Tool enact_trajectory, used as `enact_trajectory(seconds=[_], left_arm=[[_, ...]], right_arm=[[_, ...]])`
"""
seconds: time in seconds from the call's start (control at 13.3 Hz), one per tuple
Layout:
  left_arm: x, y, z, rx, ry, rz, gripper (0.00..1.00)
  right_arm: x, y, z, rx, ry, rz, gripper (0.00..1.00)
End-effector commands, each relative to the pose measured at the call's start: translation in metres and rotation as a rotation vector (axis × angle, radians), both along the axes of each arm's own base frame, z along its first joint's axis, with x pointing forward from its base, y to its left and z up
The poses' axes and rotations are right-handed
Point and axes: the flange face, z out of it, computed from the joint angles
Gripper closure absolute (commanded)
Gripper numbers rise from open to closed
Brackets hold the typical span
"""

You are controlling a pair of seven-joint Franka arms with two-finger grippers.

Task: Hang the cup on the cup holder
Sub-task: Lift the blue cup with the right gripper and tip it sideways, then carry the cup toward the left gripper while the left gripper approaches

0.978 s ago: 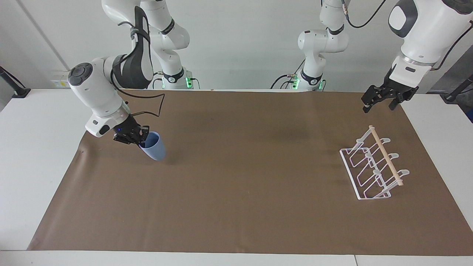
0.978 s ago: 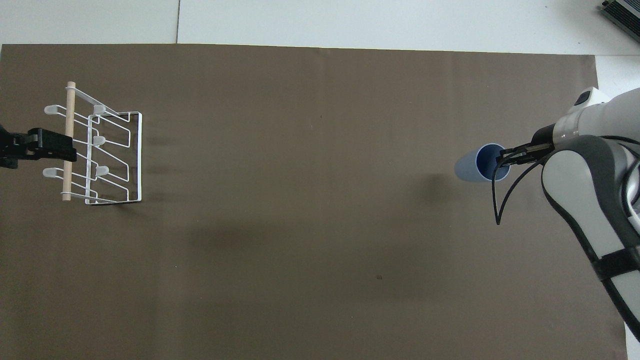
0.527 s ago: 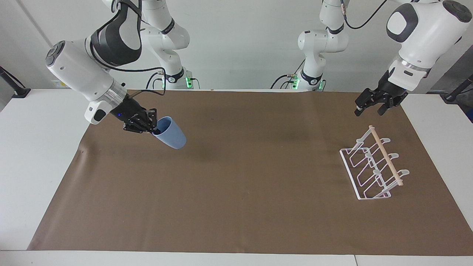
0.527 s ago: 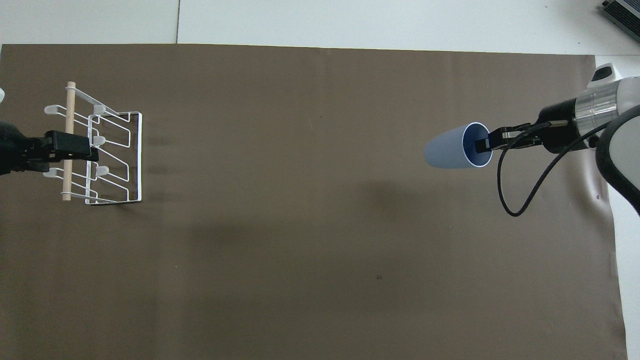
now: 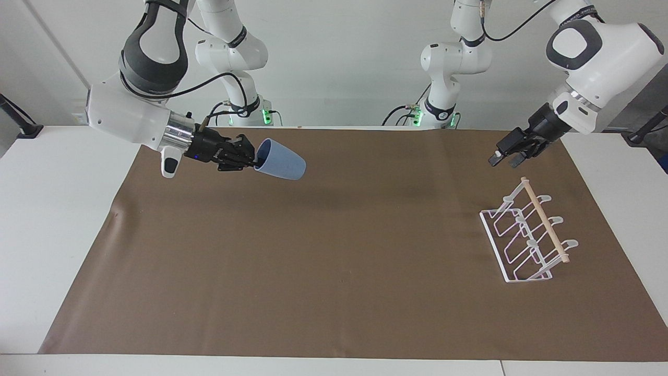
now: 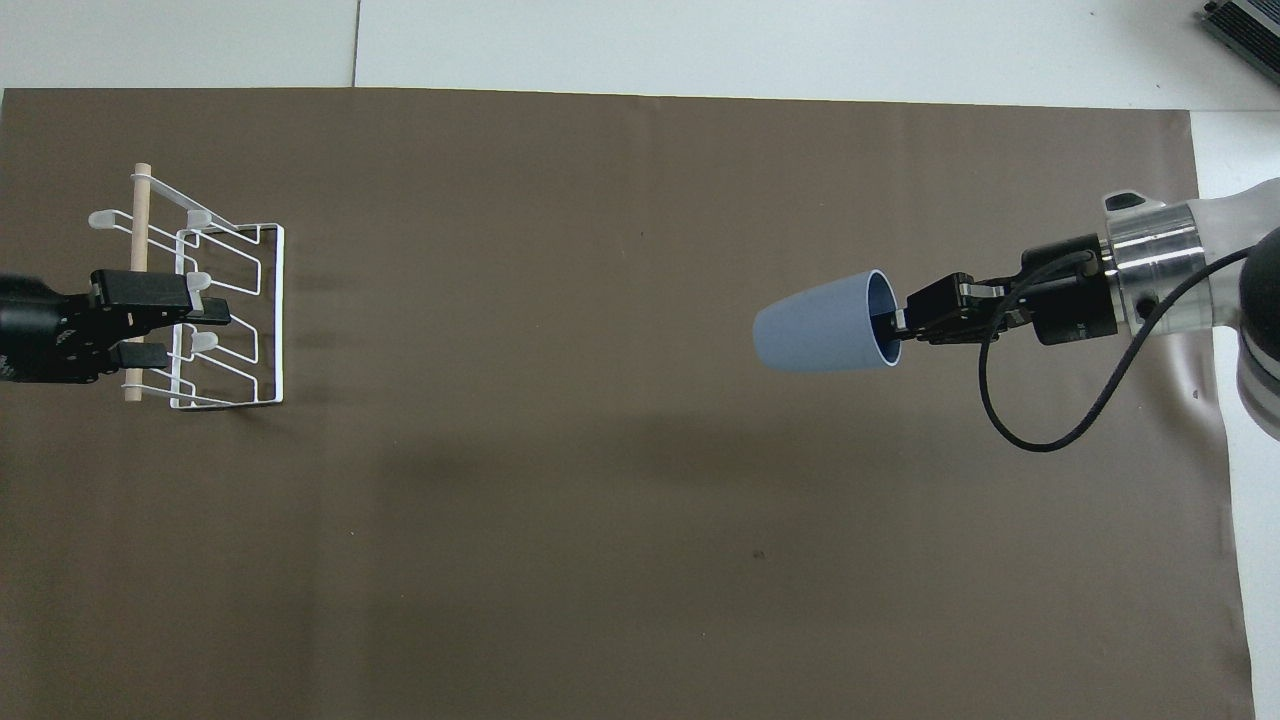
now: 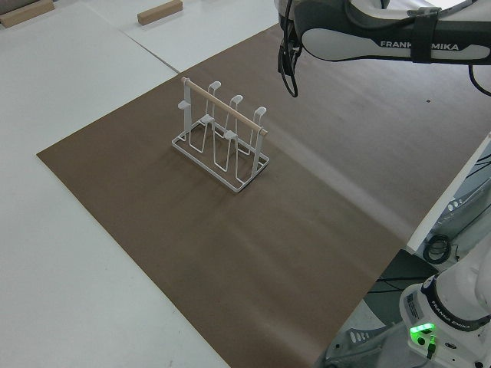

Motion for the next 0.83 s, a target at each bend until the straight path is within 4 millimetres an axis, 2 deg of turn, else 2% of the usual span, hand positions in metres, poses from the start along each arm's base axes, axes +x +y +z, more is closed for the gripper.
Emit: enact_trajectory(seconds=[0.0, 0.23, 0.3, 0.53, 0.75], left_arm=[[-0.016, -0.007, 0.004, -0.168, -0.003, 0.058, 0.00], [-0.024, -0.029, 0.002, -0.283, 0.018, 0.058, 0.00], [-0.027, -0.043, -0.003, -0.316, 0.031, 0.053, 0.00], [-0.034, -0.102, -0.024, -0.392, 0.051, 0.072, 0.00], [-0.036, -0.148, -0.035, -0.474, 0.073, 0.159, 0.00]], right_arm=[[-0.016, 0.019, -0.009, 0.106, 0.086, -0.063, 1.00], [-0.012, 0.057, -0.017, 0.214, 0.166, -0.192, 1.00], [-0.012, 0.075, -0.021, 0.249, 0.168, -0.234, 1.00], [-0.015, 0.137, -0.020, 0.291, 0.171, -0.335, 1.00], [-0.017, 0.145, -0.020, 0.285, 0.182, -0.346, 1.00]])
